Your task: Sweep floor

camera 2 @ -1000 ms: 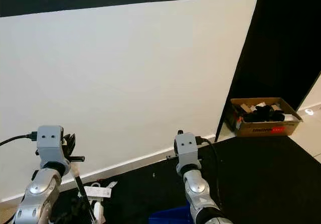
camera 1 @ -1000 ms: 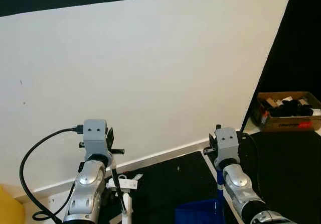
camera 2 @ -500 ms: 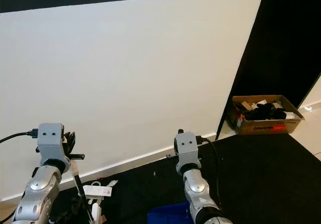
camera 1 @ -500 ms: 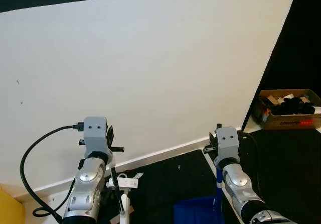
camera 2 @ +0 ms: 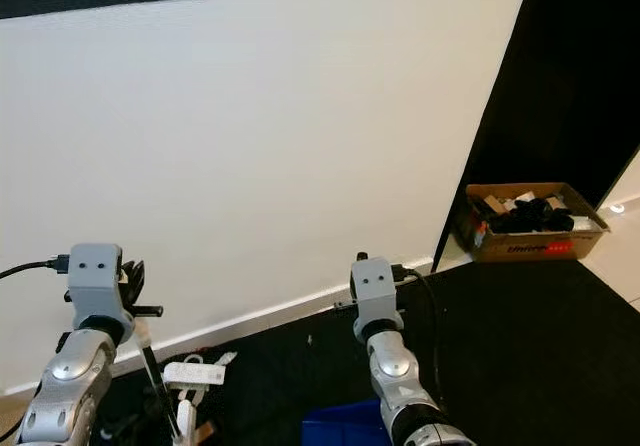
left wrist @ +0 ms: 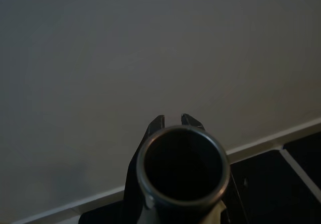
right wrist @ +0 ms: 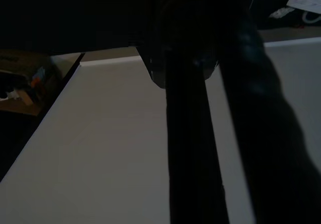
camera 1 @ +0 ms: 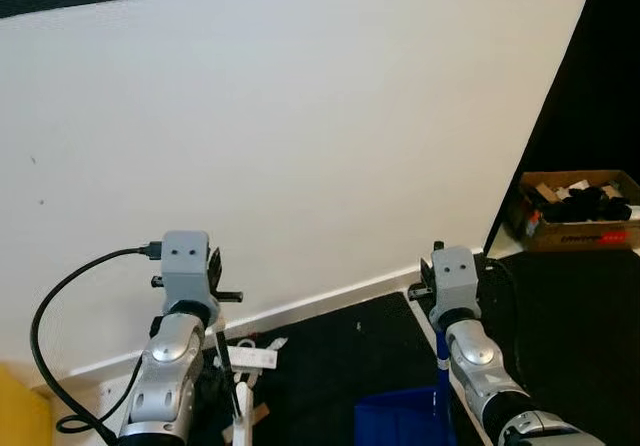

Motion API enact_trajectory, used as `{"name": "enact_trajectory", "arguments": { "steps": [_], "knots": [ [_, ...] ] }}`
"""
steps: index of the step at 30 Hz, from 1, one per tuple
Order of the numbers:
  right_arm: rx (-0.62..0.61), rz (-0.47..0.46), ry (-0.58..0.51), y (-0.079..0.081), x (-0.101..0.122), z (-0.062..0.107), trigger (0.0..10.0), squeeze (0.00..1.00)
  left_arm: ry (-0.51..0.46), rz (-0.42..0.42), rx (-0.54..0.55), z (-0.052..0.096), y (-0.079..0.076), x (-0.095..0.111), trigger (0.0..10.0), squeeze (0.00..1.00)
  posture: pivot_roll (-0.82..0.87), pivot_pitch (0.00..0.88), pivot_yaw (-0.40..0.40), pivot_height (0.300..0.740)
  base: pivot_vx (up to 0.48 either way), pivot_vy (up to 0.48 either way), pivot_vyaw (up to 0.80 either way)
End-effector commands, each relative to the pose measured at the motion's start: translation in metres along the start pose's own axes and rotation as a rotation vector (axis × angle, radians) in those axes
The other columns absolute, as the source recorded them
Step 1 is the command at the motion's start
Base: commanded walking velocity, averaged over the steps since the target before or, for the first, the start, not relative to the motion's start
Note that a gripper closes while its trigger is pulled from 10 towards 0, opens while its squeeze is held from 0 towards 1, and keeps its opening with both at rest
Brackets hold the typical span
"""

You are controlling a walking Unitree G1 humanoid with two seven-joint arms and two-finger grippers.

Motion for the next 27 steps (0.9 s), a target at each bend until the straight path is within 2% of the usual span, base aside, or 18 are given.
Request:
{"name": "enact_trajectory", "arguments": {
  "steps": [1, 3, 4, 7, 9, 14, 17, 20, 27],
  "knots": [
    [0.003, -0.004, -0.02, 0.001, 0.006, -0.004, 10.0, 0.0, -0.01, -0.043, 0.013, 0.005, 0.009, 0.007, 10.0, 0.0, 0.19, 0.126, 0.066, 0.74, 0.0, 0.0, 0.0],
    [0.003, -0.004, -0.02, 0.001, 0.006, -0.004, 10.0, 0.0, -0.01, -0.043, 0.013, 0.005, 0.009, 0.007, 10.0, 0.0, 0.19, 0.126, 0.066, 0.74, 0.0, 0.0, 0.0],
    [0.003, -0.018, -0.031, 0.001, 0.01, -0.006, 10.0, 0.0, -0.011, -0.05, 0.022, 0.011, 0.012, 0.01, 10.0, 0.0, 0.21, 0.159, 0.064, 0.74, 0.0, 0.0, 0.0],
    [0.015, -0.031, -0.033, 0.001, 0.015, -0.011, 10.0, 0.0, -0.011, -0.055, 0.032, 0.016, 0.016, 0.013, 10.0, 0.0, 0.22, 0.179, 0.064, 0.74, 0.0, 0.0, 0.0],
    [0.044, -0.038, 0.009, 0.004, 0.014, -0.015, 10.0, 0.0, -0.01, -0.058, 0.04, 0.021, 0.019, 0.015, 10.0, 0.0, 0.23, 0.195, 0.06, 0.74, 0.0, 0.0, 0.0],
    [0.077, -0.048, 0.051, 0.008, 0.015, -0.019, 10.0, 0.0, -0.008, -0.058, 0.047, 0.025, 0.02, 0.017, 10.0, 0.0, 0.23, 0.203, 0.055, 0.74, 0.0, 0.0, 0.0],
    [0.086, -0.035, 0.029, 0.009, 0.024, -0.025, 10.0, 0.0, -0.005, -0.053, 0.052, 0.026, 0.019, 0.016, 10.0, 0.0, 0.23, 0.203, 0.049, 0.74, 0.0, 0.0, 0.0],
    [0.088, -0.007, 0.062, 0.01, 0.022, -0.025, 10.0, 0.0, -0.002, -0.048, 0.054, 0.027, 0.018, 0.017, 10.0, 0.0, 0.23, 0.209, 0.044, 0.74, 0.0, 0.0, 0.0],
    [0.094, -0.01, 0.074, 0.009, 0.021, -0.026, 10.0, 0.0, 0.007, -0.043, 0.058, 0.028, 0.017, 0.016, 10.0, 0.0, 0.22, 0.204, 0.041, 0.74, 0.0, 0.0, 0.0]
  ]
}}
Point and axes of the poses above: a point about 5 cm out from each wrist's last joint towards the gripper, its own z axis pointing back from the gripper into the wrist, its own x axis along the axis of the wrist's last joint, y = z × x, the point moved 1 cm from there along -z, pointing out of the wrist towards the gripper, and after that the axes turned 8 degrees about z, right-handed, at the moved point
